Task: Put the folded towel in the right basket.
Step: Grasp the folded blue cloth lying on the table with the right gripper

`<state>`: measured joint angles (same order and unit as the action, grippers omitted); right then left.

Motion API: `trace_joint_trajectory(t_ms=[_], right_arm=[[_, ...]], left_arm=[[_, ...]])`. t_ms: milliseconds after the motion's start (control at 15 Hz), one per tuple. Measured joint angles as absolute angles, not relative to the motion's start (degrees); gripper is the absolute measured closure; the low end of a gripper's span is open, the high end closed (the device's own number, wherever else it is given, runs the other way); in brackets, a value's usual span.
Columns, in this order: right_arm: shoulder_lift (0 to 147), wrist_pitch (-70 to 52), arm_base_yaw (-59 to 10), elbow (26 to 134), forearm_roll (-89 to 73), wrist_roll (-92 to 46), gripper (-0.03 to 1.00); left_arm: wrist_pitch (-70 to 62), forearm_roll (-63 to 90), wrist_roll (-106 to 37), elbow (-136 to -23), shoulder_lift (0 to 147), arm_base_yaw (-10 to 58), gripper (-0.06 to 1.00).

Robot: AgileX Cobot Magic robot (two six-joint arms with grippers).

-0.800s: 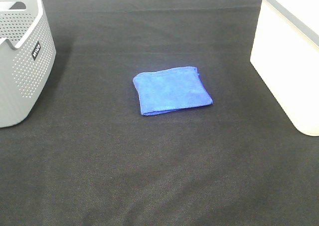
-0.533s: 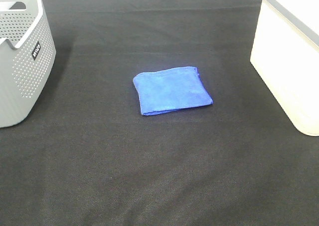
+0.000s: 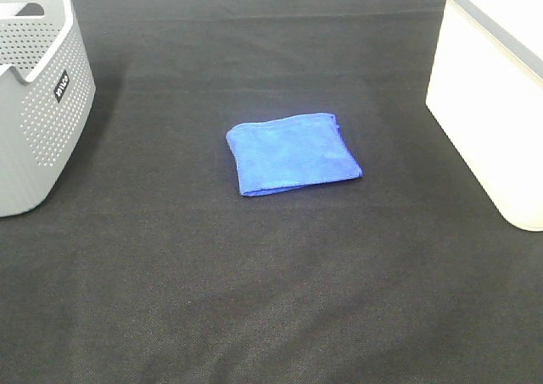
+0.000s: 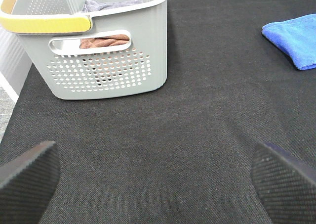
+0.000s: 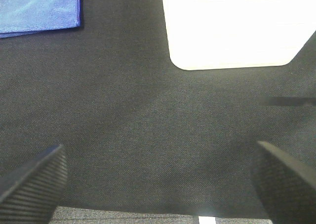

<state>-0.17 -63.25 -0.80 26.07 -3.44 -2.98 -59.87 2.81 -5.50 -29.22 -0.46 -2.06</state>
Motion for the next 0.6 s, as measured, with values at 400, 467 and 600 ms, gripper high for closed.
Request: trace_joint_trajectory(t_ms=[400, 467, 600], right_arm=[[-0.17, -63.25, -0.80, 26.07, -3.44, -2.98, 0.00], [-0.17, -63.25, -0.80, 26.07, -3.44, -2.98, 0.00], [-0.17, -63.25, -0.80, 26.07, -3.44, -2.98, 0.00]], left_arm=[[-59.87, 2.81, -5.50, -29.22, -0.46, -2.06, -0.04], [-59.87, 2.81, -5.50, -29.22, -0.46, -2.06, -0.04], [-59.87, 2.81, -5.50, -29.22, -0.46, -2.06, -0.04]])
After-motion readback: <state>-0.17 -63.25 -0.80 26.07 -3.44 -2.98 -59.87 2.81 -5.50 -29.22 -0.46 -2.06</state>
